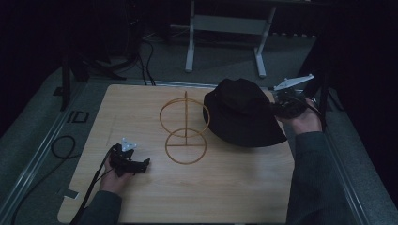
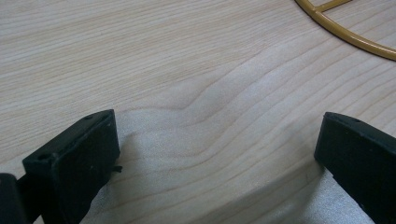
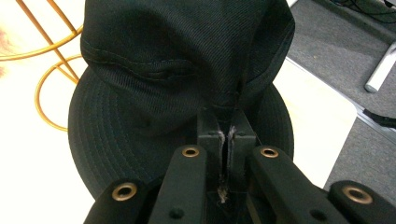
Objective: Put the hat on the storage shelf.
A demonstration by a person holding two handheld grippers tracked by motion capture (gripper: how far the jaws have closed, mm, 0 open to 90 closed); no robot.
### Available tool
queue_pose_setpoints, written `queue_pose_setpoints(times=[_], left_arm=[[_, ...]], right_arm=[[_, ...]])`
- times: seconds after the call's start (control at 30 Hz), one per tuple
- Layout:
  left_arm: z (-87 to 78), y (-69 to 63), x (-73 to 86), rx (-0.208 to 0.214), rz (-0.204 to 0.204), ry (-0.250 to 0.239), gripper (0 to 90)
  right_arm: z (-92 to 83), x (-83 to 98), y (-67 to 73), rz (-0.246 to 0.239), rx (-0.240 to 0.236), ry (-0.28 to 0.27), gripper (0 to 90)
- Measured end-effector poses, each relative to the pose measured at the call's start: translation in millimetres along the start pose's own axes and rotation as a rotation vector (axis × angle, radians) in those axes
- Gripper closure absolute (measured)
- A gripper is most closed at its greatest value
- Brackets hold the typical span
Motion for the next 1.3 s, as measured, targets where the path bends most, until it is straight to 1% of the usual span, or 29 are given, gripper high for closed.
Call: queue_pose_setpoints(times=[0.1, 0.43, 0.9, 1.3], left_arm=[[0.0, 0.0, 0.0, 0.0, 0.0, 0.0, 0.3], [0.0, 0.1, 0.0, 0.0, 0.001, 0.0, 0.3], [0.1, 0.1, -0.1, 0.0, 0.001, 0.0, 0.3], [0.1, 0.1, -0.1, -0.001, 0.001, 0.0, 0.3]], right_arm=[[-2.9, -2.3, -0.9, -0.009, -0.004, 0.001, 87.7], [-11.0, -7.9, -6.1, -0.011, -0.005, -0.012, 87.7], [-22.0, -9.8, -16.3, 0.013, -0.01, -0.04, 87.7], [-29.8, -7.3, -26.3, 0.03, -0.021, -0.056, 87.7]])
Point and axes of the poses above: each handheld gripper's, and its own axes: z roughly forward along the jaws, x roughly out of its underside, y roughly to its left, the point moved 8 cm from there along z, roughly forward along the jaws, and after that the axes turned 4 degrees about -z, right-handed, at the moved point
